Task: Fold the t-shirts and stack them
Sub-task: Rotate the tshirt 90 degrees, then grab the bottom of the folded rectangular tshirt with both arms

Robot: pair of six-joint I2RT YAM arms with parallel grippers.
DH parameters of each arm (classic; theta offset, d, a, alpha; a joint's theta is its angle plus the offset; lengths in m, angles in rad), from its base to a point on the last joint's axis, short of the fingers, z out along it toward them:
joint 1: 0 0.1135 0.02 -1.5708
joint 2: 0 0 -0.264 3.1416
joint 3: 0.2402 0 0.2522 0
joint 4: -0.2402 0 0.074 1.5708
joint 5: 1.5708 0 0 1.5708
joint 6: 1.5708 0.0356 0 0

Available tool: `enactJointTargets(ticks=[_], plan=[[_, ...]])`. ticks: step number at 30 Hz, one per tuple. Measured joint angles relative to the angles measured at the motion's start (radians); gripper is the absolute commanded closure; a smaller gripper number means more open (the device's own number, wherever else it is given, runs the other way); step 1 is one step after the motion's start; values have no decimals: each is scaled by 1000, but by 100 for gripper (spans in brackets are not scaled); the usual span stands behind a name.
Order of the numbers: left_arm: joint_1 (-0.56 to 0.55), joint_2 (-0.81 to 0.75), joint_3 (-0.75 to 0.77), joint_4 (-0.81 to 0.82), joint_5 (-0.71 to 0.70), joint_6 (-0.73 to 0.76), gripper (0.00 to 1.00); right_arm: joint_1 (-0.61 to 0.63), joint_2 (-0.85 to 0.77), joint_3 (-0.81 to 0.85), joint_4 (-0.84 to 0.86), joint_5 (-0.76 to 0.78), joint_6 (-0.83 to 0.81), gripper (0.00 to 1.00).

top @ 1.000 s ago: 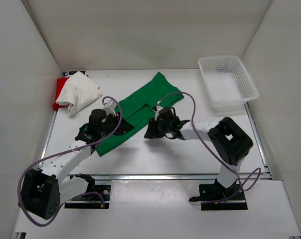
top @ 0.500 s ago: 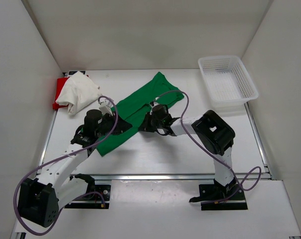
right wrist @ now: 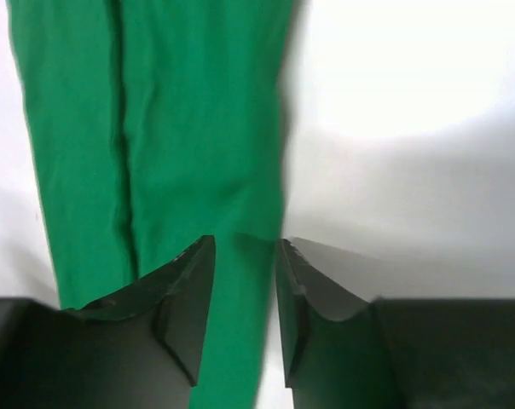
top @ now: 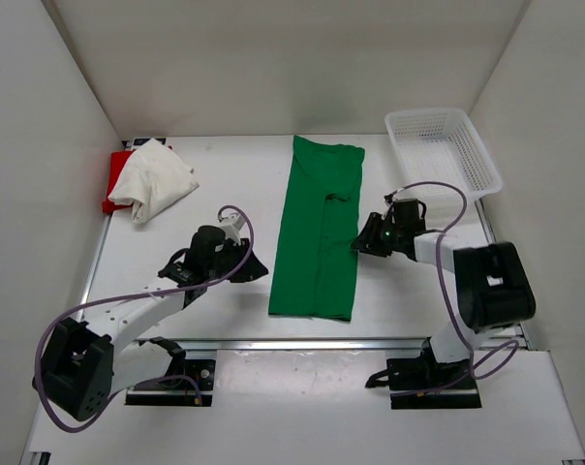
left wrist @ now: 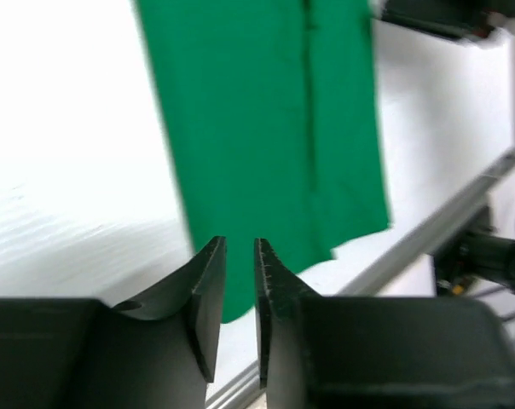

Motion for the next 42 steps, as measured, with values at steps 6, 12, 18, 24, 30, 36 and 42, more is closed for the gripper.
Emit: enactJointTargets(ticks=[6,12,18,24,30,36,42], plan=[[-44,-2,-32,-52,-98,51,62,53,-312,-178,-89,4,-38,66],[-96,91,-92,-59,-95,64,54,158,-613,-378,-190,42,1,62],[-123,125,-103,-26,-53,55,57,284,-729,-505,-232,46,104,64],[-164,162,-92,-3,-31,56,58,292,-762,-557,-180,18,180,72],[-191,193,-87,31,-8,50,75,296,-758,-583,-158,-5,206,92],[-195,201,-88,24,-4,43,100,312,-777,-584,-177,-3,209,100],[-205,105,-128,-56,0,49,100,452,-863,-607,-233,23,259,100]])
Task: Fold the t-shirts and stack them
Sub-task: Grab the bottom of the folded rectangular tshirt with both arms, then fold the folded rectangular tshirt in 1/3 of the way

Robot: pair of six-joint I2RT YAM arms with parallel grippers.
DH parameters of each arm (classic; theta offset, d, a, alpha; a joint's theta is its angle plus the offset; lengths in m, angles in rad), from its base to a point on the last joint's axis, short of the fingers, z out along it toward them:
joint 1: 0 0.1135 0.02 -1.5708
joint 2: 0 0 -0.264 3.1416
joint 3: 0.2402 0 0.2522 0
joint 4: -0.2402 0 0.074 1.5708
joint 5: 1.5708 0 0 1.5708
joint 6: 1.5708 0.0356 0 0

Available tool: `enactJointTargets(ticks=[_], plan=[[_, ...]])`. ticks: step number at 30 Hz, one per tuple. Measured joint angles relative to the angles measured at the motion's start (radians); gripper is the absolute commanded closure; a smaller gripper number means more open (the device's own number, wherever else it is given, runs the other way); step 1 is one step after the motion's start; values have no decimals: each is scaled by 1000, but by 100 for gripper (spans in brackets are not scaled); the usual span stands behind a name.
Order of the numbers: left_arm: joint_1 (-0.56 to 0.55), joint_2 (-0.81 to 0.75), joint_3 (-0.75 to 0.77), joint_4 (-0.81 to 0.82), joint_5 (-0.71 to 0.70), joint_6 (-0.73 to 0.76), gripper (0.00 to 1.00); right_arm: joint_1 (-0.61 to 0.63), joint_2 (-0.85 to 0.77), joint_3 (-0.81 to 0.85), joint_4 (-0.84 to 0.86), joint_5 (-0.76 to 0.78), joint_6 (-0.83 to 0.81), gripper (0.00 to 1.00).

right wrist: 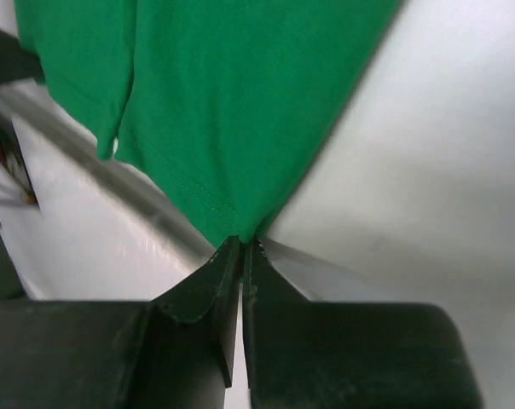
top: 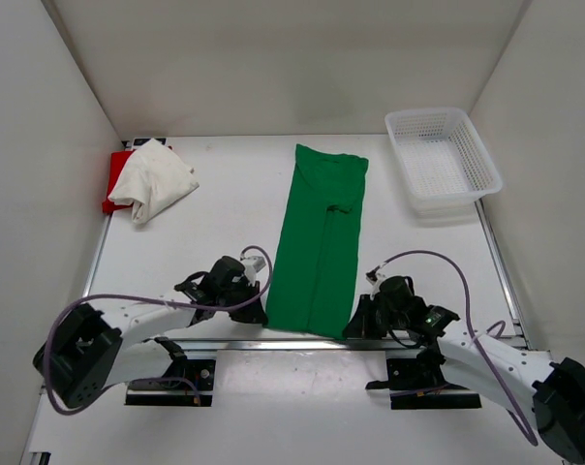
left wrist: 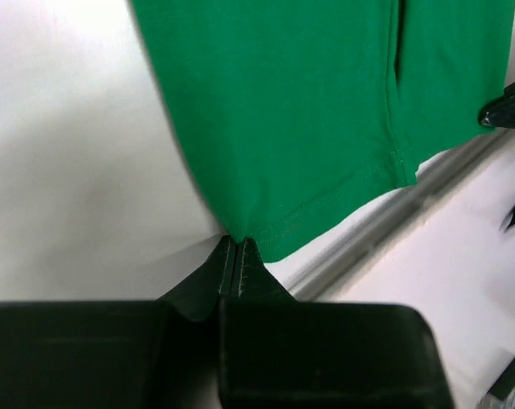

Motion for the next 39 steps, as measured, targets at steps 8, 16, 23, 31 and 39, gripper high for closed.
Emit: enactJointTargets(ticks=[8,16,23,31,39], plan=[[13,-287,-12,-227,23,-34,100,51,-54,106,-168,16,21,100],[149,47,424,-163,-12,-11,100,-362,197,373,-120,-60,-216,100],[238,507,781,-95,-69,-8,100,-505,551,587,9,-93,-301,100],[264,780,984,-116,-74,-13,100,-557,779,689,94,-121,-316,100],[271,864,1043,-55,-66,-35,86,-598,935,748,165,-152,-312,96]])
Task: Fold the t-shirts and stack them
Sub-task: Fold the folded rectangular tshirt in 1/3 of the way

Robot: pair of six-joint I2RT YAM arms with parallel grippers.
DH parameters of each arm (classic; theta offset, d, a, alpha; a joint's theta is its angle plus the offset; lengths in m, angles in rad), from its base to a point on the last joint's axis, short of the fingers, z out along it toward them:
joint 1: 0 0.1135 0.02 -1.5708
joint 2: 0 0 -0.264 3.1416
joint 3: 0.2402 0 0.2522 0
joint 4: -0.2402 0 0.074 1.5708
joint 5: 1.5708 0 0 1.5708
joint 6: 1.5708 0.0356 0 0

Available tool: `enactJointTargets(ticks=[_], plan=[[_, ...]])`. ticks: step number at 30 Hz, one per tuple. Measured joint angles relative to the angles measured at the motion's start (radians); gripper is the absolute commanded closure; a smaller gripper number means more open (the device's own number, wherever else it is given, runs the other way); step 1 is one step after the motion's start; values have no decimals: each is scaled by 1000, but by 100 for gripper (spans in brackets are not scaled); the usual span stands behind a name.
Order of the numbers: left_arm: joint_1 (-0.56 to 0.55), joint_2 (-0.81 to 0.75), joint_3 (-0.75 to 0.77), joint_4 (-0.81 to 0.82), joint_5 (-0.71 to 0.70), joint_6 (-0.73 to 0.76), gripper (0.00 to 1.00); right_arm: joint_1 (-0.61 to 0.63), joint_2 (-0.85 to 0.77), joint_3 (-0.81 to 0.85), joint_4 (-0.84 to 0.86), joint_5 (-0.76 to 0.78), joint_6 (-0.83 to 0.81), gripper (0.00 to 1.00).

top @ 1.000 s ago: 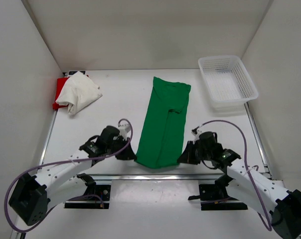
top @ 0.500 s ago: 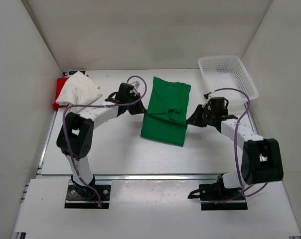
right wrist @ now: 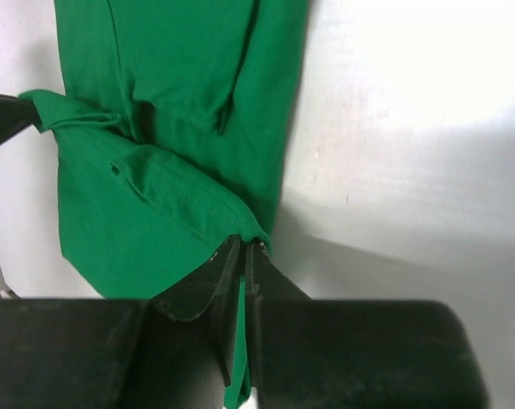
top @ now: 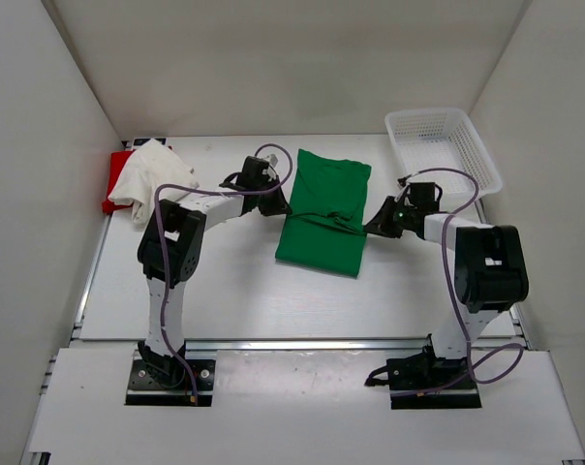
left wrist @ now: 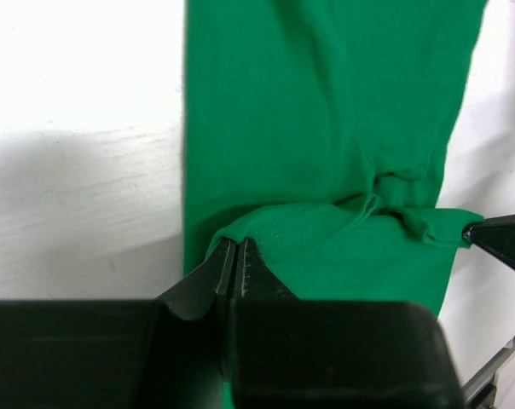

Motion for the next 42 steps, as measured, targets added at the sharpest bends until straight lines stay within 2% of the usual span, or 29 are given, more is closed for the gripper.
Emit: enactJointTargets(ticks=[2,3,4,8,12,13,18,20,23,26,30,36,39,42], plan=[[8,13,-1,15,9,-13,77,0,19,16,11,-1,4,90],[12,15,-4,25,14,-21,61,0,21,18,12,-1,6,86],[17,15,-10,39,18,-24,59,1,19,19,16,-1,8,82],[28,-40,-90,104,-3,-51,63,5,-9,16,19,26,8,71],[19,-188,-220,167,-35,-70,71,55,-113,1,1,125,-5,67],[9,-229,-251,192,-36,-78,71,76,-138,-2,0,146,-8,68],[-79,-353,-410,349,-32,-111,74,201,-224,-27,25,212,-34,97],[-105,-327,-436,373,-15,-113,77,230,-211,-28,29,203,-39,100],[-108,-251,-465,393,5,-113,78,267,-170,-28,28,197,-41,100],[-97,-220,-565,430,22,-135,78,298,-137,-27,10,194,-42,100],[-93,-296,-711,540,32,-159,78,341,-157,-99,10,191,-32,100],[-122,-420,-923,664,39,-244,77,346,-262,-345,44,154,-3,100],[-150,-494,-999,668,39,-272,74,349,-311,-409,90,143,5,99],[-147,-579,-1042,620,40,-280,67,346,-353,-450,107,126,5,100]])
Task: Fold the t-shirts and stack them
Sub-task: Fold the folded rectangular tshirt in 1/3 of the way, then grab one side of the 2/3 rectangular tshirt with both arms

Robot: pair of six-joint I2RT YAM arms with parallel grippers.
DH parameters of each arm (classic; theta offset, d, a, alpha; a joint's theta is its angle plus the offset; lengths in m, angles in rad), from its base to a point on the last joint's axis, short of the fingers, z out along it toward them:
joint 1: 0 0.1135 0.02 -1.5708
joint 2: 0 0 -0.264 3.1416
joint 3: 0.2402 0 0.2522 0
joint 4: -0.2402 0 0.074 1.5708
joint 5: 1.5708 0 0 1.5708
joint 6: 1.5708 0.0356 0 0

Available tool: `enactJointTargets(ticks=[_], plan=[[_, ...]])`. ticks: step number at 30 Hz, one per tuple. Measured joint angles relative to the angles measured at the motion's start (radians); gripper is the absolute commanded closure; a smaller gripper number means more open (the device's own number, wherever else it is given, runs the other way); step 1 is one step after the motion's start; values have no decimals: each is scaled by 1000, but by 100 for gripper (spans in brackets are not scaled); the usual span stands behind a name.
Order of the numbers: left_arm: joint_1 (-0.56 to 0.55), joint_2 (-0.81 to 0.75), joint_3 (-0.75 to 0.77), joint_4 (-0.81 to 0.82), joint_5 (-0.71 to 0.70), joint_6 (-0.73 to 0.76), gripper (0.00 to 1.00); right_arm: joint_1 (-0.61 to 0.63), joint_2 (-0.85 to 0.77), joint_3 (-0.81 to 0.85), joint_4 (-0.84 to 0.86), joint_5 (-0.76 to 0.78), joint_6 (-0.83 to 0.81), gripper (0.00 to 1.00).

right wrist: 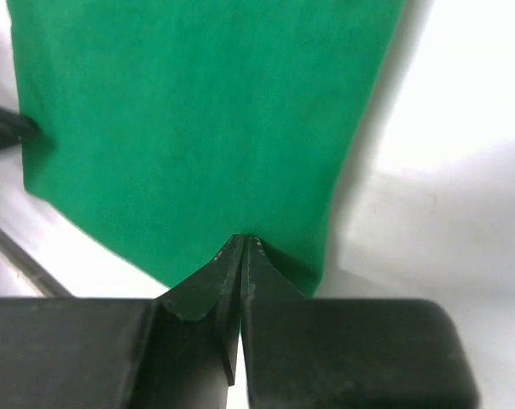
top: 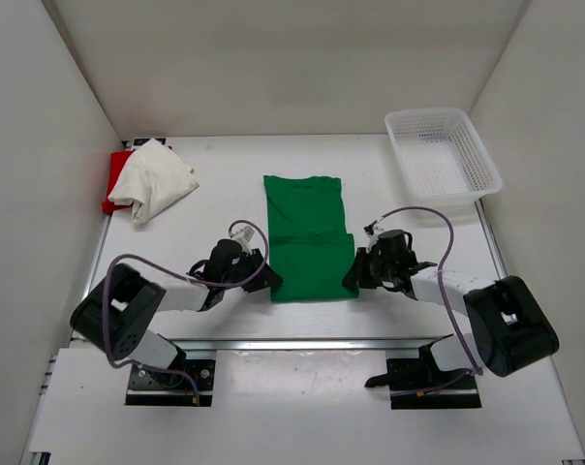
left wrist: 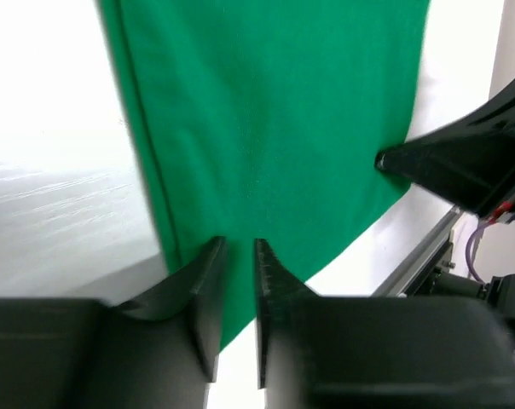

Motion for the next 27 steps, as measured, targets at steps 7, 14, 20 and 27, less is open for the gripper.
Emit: enactJointTargets(ticks=[7,14,20,27], plan=[[50,-256,-2,-165,-49,100,50,-8,-257,-85,-63,-5,0,73],[13,-225,-34,-248,-49,142,41,-74,-337,-149,-116,-4,23,60],[-41,-166,-43,-192,-28,126,46,-107,-290,-175,-100,-50,43,68],[-60,-144,-42,-179,-27,121,64,-105,-285,-187,-83,-64,53,75]])
